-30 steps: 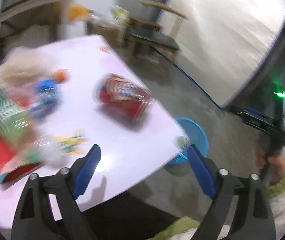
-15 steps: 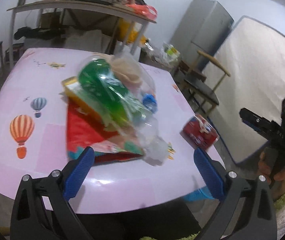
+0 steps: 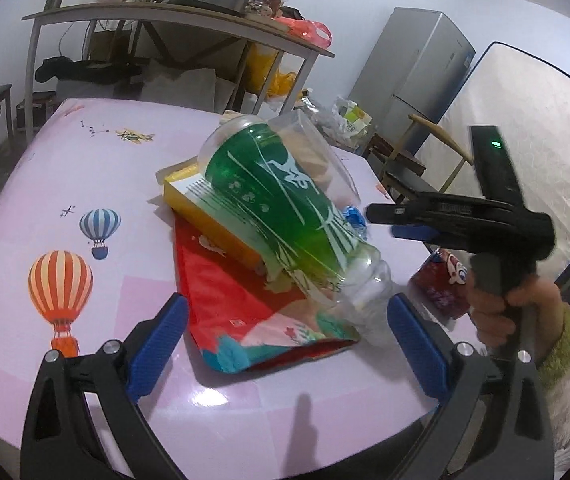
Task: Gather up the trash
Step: 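Grasp a blue candy wrapper with the right tool and lift it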
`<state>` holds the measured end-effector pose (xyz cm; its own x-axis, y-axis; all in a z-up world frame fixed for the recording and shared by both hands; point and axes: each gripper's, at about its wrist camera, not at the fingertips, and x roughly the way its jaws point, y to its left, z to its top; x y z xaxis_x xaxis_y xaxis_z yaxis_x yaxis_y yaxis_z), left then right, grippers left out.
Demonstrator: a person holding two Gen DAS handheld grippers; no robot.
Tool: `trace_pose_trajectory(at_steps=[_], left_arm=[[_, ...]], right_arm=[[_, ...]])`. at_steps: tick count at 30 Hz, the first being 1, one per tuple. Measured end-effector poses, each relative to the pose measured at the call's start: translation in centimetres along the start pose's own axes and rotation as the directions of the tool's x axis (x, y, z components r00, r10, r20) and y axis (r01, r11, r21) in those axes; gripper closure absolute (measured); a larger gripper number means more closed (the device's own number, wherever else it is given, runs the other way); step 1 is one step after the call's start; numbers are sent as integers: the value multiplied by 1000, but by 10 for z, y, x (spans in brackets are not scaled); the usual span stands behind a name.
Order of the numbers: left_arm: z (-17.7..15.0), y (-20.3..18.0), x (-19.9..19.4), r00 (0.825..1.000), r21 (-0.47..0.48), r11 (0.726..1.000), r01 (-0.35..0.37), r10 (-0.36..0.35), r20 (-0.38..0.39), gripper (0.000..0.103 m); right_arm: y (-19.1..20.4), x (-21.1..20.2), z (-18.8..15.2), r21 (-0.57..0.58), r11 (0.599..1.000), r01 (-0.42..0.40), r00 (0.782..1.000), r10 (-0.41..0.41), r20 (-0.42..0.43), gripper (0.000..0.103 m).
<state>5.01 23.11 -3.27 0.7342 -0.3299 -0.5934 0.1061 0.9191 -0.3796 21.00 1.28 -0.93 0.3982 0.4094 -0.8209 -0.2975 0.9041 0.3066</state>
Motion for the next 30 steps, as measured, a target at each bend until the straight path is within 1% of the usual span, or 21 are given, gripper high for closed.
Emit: trace_pose_trajectory(at_steps=[3, 6, 7, 11, 12, 13, 14, 16, 20, 25, 28, 30], left_arm=[[0, 2, 4, 1000, 26, 1000, -10, 10, 6, 7], [-2, 4, 8, 1000, 43, 999, -17, 18, -6, 13], [-3, 6, 10, 1000, 39, 999, -12, 13, -16, 15], [-8, 10, 15, 999, 36, 999, -19, 21, -39, 24], [-10, 11, 16, 999, 36, 999, -21, 23, -41, 25], [-11, 12, 16, 999, 37, 999, -23, 24, -45, 28], [-11, 12, 16, 999, 35, 999, -21, 22, -49, 30], [-12, 13, 15, 999, 26, 1000, -12, 14, -50, 33], [-11, 13, 8, 999, 16, 1000, 5, -5, -34, 39], [-11, 8, -1, 998, 27, 998, 60, -60, -18, 43], [-12, -1, -4, 993, 39, 992, 117, -116, -21, 44], [-14, -9, -6, 986, 49, 985, 165, -164, -27, 45]], right_arm=[[6, 19, 6, -8, 1000, 27, 999, -28, -26, 47], [10, 27, 8, -19, 998, 52, 998, -53, -41, 58], [11, 29, 8, -22, 998, 61, 997, -62, -44, 62], [13, 34, 8, -41, 995, 88, 995, -90, -48, 70], [15, 33, 7, -51, 994, 96, 994, -99, -46, 74], [14, 33, 8, -58, 993, 103, 993, -106, -45, 79], [15, 32, 7, -66, 991, 114, 992, -116, -42, 80], [16, 29, 6, -72, 990, 120, 992, -123, -37, 86], [12, 16, 2, -73, 990, 119, 993, -121, -14, 89], [11, -5, -2, -89, 986, 143, 989, -141, 37, 90], [6, -24, -6, -94, 984, 151, 987, -145, 69, 90], [4, -38, -12, -101, 985, 138, 988, -130, 81, 90]])
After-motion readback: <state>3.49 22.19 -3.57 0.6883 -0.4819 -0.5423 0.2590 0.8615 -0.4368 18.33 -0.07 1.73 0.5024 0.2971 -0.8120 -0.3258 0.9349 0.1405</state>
